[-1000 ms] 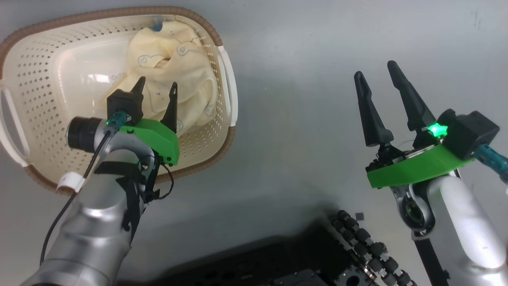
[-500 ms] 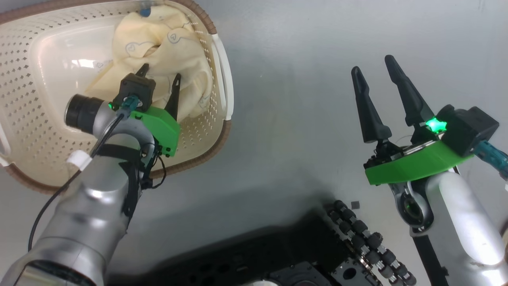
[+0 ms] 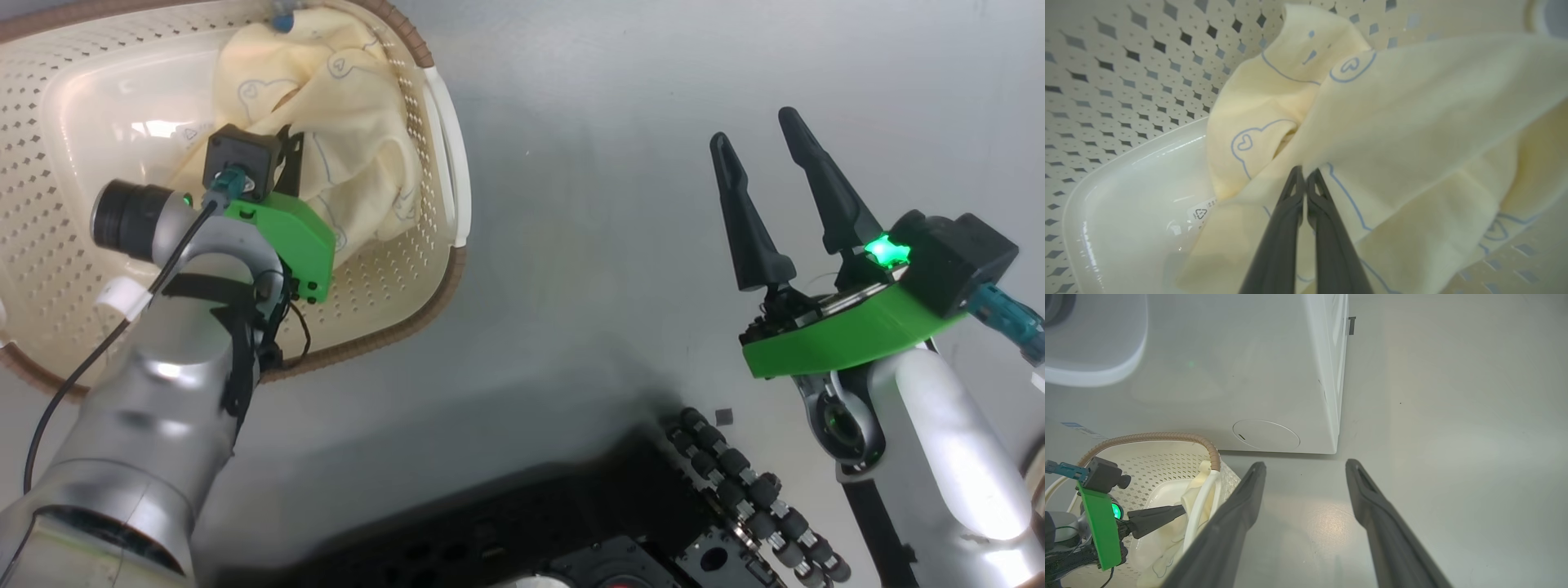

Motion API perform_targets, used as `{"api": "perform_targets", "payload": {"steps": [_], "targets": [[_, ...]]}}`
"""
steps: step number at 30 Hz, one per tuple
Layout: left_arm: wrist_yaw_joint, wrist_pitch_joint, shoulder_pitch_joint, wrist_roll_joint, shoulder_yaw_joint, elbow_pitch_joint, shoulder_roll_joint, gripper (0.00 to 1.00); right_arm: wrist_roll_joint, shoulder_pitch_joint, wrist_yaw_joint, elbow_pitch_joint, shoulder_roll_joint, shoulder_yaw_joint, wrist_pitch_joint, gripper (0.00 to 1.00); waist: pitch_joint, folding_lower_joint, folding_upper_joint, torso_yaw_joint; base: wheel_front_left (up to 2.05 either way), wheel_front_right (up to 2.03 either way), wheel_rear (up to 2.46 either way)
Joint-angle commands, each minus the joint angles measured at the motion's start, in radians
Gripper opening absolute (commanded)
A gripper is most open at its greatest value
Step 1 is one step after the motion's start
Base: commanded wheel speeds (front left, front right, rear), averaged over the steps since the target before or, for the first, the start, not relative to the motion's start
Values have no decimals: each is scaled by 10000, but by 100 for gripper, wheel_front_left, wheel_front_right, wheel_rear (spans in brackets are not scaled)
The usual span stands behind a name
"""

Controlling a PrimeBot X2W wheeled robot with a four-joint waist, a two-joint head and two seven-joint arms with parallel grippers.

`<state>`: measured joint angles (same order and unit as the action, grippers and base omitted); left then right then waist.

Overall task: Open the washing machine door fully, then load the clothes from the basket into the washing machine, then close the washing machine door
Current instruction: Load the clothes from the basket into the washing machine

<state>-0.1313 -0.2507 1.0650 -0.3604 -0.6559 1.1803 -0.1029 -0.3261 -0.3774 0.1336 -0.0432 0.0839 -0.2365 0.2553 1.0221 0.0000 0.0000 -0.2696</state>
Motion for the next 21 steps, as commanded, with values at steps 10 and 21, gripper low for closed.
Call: {"api": "perform_targets", "payload": {"steps": [10, 21], "targets": [[6, -77, -432, -1549, -653, -810, -239, 0, 6, 407, -29, 244, 206, 17, 65, 100, -464, 0, 0, 270, 0, 0, 0], [55, -108, -1944, -1571, 571, -3745, -595, 0, 60, 478, -29, 76, 498, 128, 65, 100, -2013, 0, 0, 960, 0, 0, 0]]}}
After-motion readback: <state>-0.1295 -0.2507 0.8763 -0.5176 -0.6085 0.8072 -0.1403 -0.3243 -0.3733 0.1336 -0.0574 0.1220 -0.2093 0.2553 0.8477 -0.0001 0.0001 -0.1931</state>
